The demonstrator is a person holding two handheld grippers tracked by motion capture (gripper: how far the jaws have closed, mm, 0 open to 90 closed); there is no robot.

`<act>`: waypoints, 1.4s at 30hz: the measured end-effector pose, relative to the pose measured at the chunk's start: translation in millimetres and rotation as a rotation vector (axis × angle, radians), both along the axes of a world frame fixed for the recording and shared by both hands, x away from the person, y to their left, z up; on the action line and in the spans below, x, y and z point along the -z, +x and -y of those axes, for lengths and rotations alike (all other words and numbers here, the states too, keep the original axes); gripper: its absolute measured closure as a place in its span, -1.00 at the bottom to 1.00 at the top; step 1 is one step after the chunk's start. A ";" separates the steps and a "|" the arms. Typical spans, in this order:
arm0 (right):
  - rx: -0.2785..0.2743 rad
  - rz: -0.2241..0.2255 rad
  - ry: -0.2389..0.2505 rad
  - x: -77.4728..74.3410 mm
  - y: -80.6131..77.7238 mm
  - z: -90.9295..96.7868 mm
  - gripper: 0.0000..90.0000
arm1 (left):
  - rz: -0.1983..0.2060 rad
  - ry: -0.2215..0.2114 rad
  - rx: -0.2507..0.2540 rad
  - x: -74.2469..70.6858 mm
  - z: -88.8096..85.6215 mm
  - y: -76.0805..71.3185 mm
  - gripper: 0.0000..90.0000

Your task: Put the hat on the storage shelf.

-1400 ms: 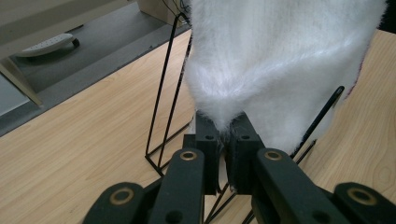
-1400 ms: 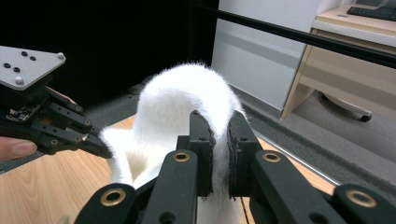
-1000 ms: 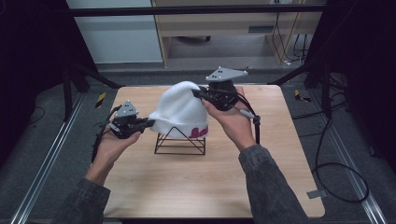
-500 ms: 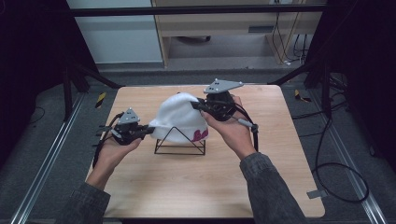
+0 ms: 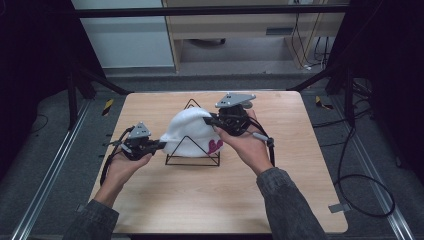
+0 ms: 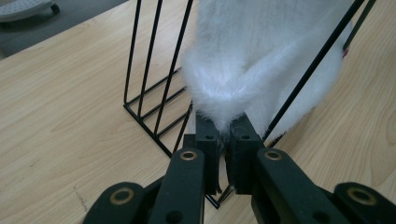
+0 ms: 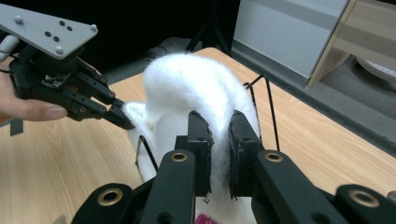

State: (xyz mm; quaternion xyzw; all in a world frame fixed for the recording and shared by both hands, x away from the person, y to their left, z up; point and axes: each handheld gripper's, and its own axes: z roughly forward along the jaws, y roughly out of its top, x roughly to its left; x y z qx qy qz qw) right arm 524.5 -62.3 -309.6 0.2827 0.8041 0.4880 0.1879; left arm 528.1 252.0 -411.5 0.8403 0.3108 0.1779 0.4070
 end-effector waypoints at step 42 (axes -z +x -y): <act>-0.009 -0.034 -0.116 12.9 -2.4 -16.6 0.83 | -0.031 0.025 -0.012 21.5 -1.8 2.5 0.88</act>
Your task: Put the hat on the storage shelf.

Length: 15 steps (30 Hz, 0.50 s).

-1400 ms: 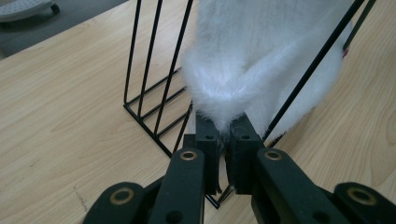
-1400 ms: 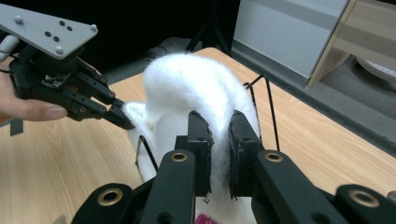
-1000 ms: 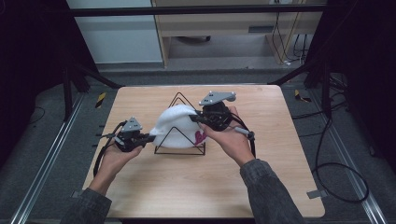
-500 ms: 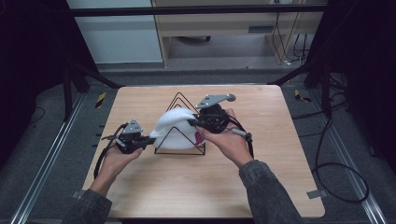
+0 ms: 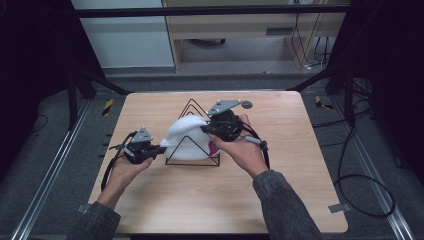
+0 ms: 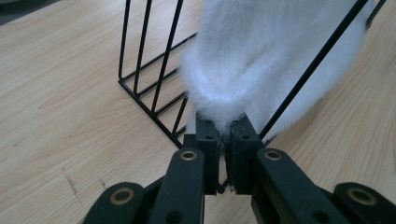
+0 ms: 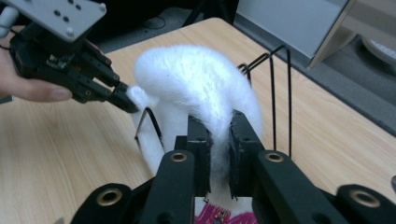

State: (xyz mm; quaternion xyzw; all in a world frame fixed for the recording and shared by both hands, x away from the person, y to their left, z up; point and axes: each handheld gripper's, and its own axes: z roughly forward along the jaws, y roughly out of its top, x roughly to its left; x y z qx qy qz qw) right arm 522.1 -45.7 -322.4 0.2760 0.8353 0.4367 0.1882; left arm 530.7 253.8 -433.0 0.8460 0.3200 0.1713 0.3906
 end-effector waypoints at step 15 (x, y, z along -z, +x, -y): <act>0.021 0.056 0.017 -40.3 18.4 -1.5 0.84 | 0.044 -0.036 0.001 -20.4 9.4 6.2 0.88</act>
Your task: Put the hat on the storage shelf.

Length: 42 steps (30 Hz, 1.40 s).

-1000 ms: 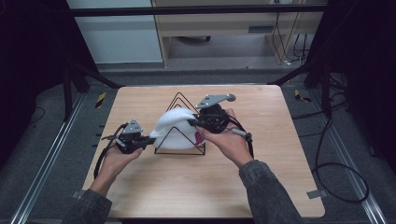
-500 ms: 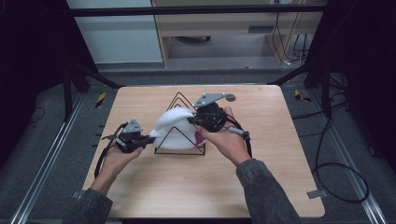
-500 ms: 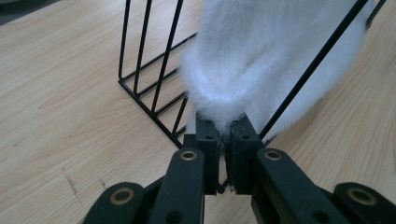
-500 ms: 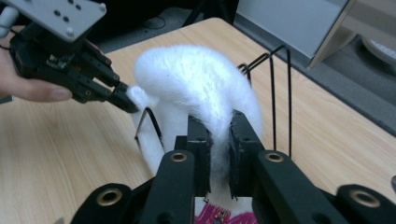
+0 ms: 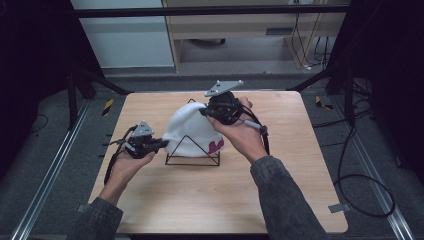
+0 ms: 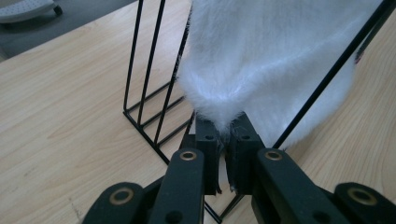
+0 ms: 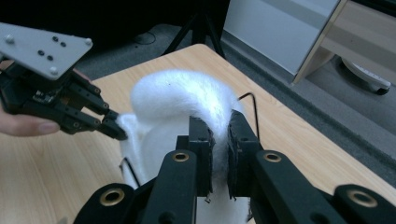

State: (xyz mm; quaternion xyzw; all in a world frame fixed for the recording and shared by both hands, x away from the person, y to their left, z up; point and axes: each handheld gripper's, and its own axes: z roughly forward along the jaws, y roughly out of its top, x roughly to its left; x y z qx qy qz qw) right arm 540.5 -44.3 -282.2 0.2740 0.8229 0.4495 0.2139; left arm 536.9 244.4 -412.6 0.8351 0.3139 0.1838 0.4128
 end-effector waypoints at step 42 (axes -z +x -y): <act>-0.004 -0.119 -0.083 26.1 4.6 -16.4 0.49 | -0.047 0.094 -0.015 39.0 0.1 1.0 0.82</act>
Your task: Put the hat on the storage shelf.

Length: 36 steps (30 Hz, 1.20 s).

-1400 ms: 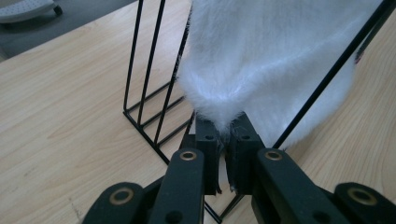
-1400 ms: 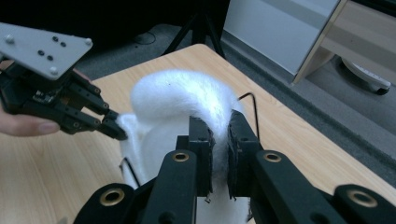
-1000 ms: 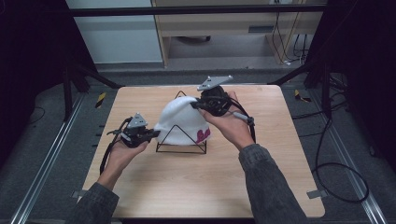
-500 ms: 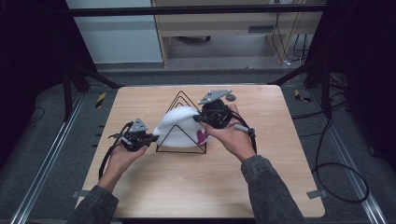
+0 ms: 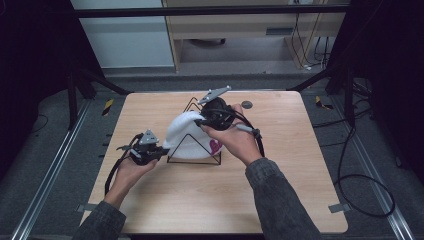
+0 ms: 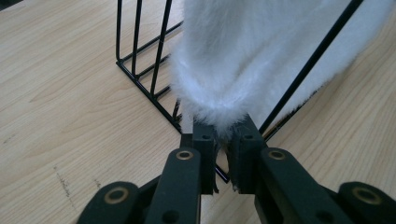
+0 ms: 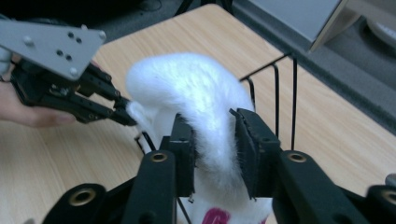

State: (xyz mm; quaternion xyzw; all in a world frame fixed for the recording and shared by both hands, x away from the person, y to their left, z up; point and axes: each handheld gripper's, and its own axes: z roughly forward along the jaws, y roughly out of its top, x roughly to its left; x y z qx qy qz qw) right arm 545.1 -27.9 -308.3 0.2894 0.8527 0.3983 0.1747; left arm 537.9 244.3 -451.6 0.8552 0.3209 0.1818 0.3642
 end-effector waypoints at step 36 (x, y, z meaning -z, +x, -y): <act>0.220 0.016 0.107 69.4 -36.4 116.9 -0.74 | 0.019 -0.005 -0.119 -6.2 -42.0 -32.3 -0.86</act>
